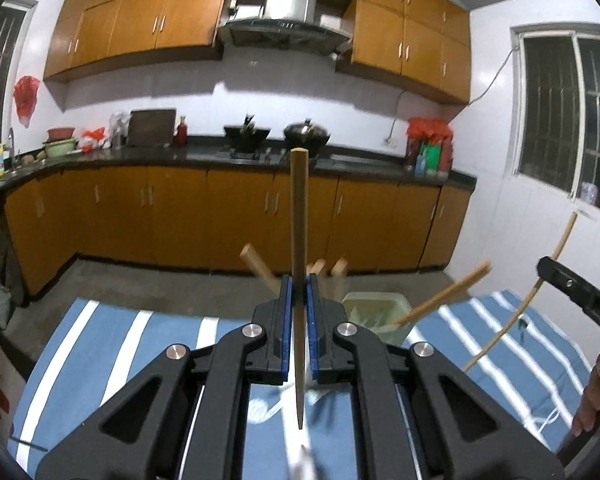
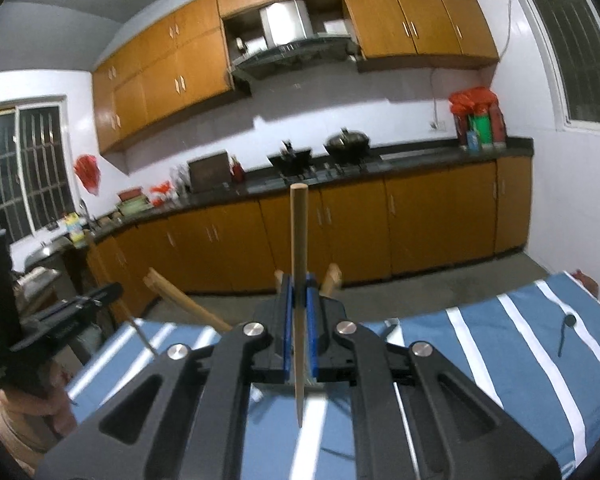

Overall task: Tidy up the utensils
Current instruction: 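Lift the chopsticks with both tools and lower them into the holder, then open both tools to release the chopsticks into the green holder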

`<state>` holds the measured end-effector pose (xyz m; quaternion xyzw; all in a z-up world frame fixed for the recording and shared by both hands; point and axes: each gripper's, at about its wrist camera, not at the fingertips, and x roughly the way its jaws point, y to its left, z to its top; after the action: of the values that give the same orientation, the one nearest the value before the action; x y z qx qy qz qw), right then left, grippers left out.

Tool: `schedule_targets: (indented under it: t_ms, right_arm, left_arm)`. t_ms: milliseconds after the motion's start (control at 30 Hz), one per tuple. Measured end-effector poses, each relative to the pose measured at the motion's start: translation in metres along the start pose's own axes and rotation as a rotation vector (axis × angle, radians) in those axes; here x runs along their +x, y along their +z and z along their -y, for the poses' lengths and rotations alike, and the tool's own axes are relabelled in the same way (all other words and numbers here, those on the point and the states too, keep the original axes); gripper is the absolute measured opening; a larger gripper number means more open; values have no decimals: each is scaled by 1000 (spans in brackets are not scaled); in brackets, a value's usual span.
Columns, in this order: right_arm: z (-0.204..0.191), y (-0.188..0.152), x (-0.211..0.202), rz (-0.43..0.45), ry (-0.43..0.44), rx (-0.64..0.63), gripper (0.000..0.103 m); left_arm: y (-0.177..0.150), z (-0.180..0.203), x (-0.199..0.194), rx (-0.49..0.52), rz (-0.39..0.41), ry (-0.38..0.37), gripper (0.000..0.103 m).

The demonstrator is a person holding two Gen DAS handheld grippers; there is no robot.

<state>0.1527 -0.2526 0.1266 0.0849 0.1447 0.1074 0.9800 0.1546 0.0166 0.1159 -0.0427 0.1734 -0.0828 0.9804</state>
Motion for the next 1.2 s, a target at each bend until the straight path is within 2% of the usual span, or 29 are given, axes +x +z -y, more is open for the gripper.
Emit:
schedule_targets:
  t_ms: [233, 400, 633, 900, 933, 967, 1000, 1067, 1200]
  right_arm:
    - [-21, 44, -6, 171, 42, 9, 8]
    - [-31, 56, 15, 240, 7, -20, 8]
    - [-31, 39, 63, 178, -28, -26, 8]
    - [-28, 24, 87, 105, -32, -25, 11]
    - [-27, 23, 86, 103, -33, -26, 14]
    - [-27, 23, 85, 103, -35, -27, 19]
    - [-26, 23, 83, 106, -38, -25, 24]
    - [-25, 24, 75, 116, -39, -19, 27]
    - [-22, 27, 59, 144, -45, -17, 37]
  left_arm:
    - [44, 19, -7, -42, 172, -42, 7]
    - [56, 30, 7, -36, 257, -10, 7]
    - [41, 36, 42, -46, 234, -3, 7]
    - [21, 31, 64, -58, 153, -18, 8]
    - [20, 28, 63, -66, 147, -21, 10]
    - [20, 26, 62, -72, 143, -17, 21]
    - [20, 23, 59, -82, 145, -5, 39]
    - [22, 19, 52, -95, 156, 7, 45]
    - [26, 9, 38, -112, 156, 14, 45]
